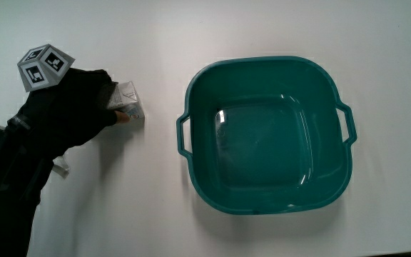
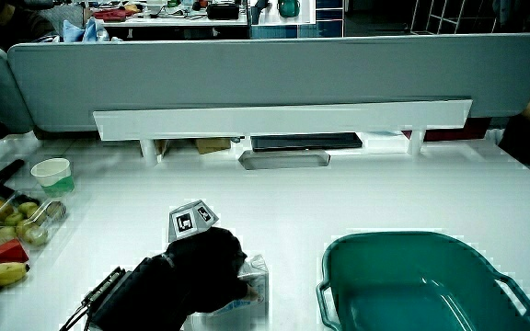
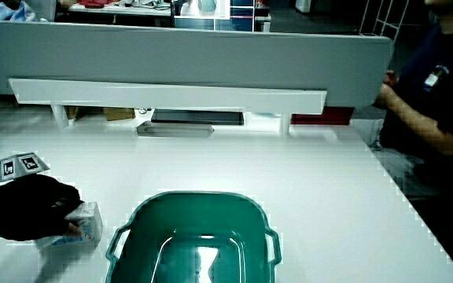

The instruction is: Pick milk from desk

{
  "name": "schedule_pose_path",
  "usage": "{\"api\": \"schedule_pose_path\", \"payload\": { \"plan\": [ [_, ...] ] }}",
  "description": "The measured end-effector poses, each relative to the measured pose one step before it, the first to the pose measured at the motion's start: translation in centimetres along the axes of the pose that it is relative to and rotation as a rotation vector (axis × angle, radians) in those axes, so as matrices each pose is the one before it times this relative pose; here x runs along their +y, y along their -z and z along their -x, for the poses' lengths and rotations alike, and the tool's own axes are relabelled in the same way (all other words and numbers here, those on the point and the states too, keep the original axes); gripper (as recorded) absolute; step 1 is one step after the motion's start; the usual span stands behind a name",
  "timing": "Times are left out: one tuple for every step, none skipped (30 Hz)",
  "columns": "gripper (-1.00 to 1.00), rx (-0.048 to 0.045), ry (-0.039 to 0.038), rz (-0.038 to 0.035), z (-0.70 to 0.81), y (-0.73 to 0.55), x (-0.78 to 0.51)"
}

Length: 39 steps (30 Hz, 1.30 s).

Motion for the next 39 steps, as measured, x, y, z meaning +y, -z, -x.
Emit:
{"api": "schedule_pose_path", "payload": {
  "plan": [
    [0.96,0.00059,0.00377,-0.00494,-0.016,-0.025,-0.049],
    [1.00,-0.00394,0.00075,-0.00254,-0.039,-0.016,-0.071],
    [1.00,-0.00187,0.00364,0.00049,0.021,0.023,0.005],
    [1.00,0.00256,0.00310,0.00119,-0.019,-0.031,-0.035],
    [1.00,-0.00085,0.00007,-0.00147,-0.019,-0.015,-0.037],
    [1.00,-0.00213,-0.00382,-0.00141,-0.065,-0.026,-0.078],
    [1.00,0.00009,0.00056,0.00144,-0.047,-0.027,-0.034],
    [1.00,0.00247,0.00791,-0.00731,0.177,0.054,0.193],
    [1.00,0.00242,0.00452,-0.00295,0.009,-0.057,0.005],
    [1.00,0.00638,-0.00035,-0.00240,-0.015,-0.100,-0.064],
    [1.00,-0.00472,0.00074,-0.00118,0.029,-0.090,-0.038],
    [1.00,0.00135,0.00884,-0.00699,0.015,-0.129,-0.024],
    [1.00,0.00157,-0.00329,-0.00222,-0.177,-0.214,-0.225],
    [1.00,-0.00213,0.01267,-0.00865,0.156,-0.070,0.079],
    [1.00,0.00102,0.00540,-0.00501,-0.269,-0.268,-0.317],
    [1.00,0.00672,-0.00612,-0.00380,-0.380,-0.300,-0.373],
    [1.00,0.01335,0.00721,-0.00899,-0.385,-0.285,-0.304],
    [1.00,0.00124,0.01224,-0.00130,-0.278,-0.190,-0.150],
    [1.00,-0.00089,0.00362,-0.00480,-0.446,-0.241,-0.298],
    [1.00,0.00789,0.01235,-0.00603,-0.533,-0.273,-0.300],
    [1.00,-0.00356,0.01703,-0.00755,-0.424,-0.167,-0.192],
    [1.00,0.00528,0.00624,0.00260,-0.537,-0.183,-0.226],
    [1.00,-0.00898,0.01267,-0.00274,-0.518,-0.129,-0.177],
    [1.00,0.01571,0.01091,0.00011,-0.707,-0.225,-0.273],
    [1.00,-0.02206,-0.00472,0.00444,-0.495,-0.099,-0.152],
    [1.00,0.03079,0.02145,-0.00629,-0.824,-0.287,-0.278],
    [1.00,0.01599,0.02738,-0.00971,-0.827,-0.324,-0.311],
    [1.00,0.01164,0.01141,-0.00954,-0.682,-0.286,-0.264],
    [1.00,-0.00826,0.00269,0.00485,-0.630,-0.256,-0.222],
    [1.00,-0.00871,0.01912,-0.00494,-0.591,-0.206,-0.128],
    [1.00,-0.01741,-0.02609,0.01875,-0.528,-0.155,-0.132],
    [1.00,-0.02753,0.02097,-0.00487,-0.460,-0.060,-0.028],
    [1.00,0.01271,0.02714,-0.01345,-0.509,-0.053,0.053],
    [1.00,0.01271,0.02714,-0.01345,-0.507,-0.059,0.067],
    [1.00,0.00058,0.00395,0.00703,-0.693,-0.112,-0.083],
    [1.00,-0.00429,0.01786,-0.00627,-0.504,0.098,0.153],
    [1.00,-0.00429,0.01786,-0.00627,-0.501,0.101,0.161],
    [1.00,0.04062,0.01839,-0.00269,-0.600,-0.004,0.120],
    [1.00,0.04062,0.01839,-0.00269,-0.597,-0.028,0.131]
  ]
}}
